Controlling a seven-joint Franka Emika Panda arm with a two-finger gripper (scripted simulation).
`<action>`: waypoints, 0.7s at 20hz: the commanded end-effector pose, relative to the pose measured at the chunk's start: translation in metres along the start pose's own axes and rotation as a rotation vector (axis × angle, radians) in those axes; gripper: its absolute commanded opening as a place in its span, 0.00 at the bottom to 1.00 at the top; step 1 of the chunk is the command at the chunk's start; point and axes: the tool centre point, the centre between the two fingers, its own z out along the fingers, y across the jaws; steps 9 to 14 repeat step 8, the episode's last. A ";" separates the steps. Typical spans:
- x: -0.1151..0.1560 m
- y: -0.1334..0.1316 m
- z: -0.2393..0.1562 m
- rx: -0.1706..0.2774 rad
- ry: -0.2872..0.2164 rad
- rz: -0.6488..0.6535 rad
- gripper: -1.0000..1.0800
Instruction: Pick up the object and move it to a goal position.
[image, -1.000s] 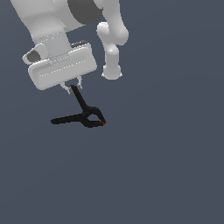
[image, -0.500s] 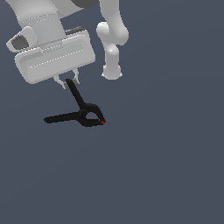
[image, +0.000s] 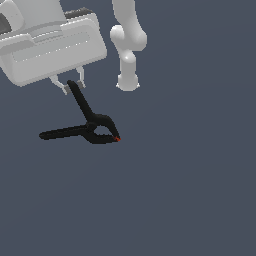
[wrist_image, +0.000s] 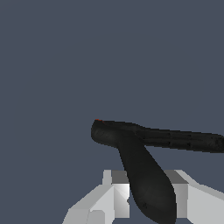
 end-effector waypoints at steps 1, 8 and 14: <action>0.006 0.001 -0.006 -0.002 0.002 -0.001 0.00; 0.011 0.001 -0.010 -0.001 0.003 -0.002 0.00; 0.011 0.001 -0.010 -0.001 0.003 -0.002 0.00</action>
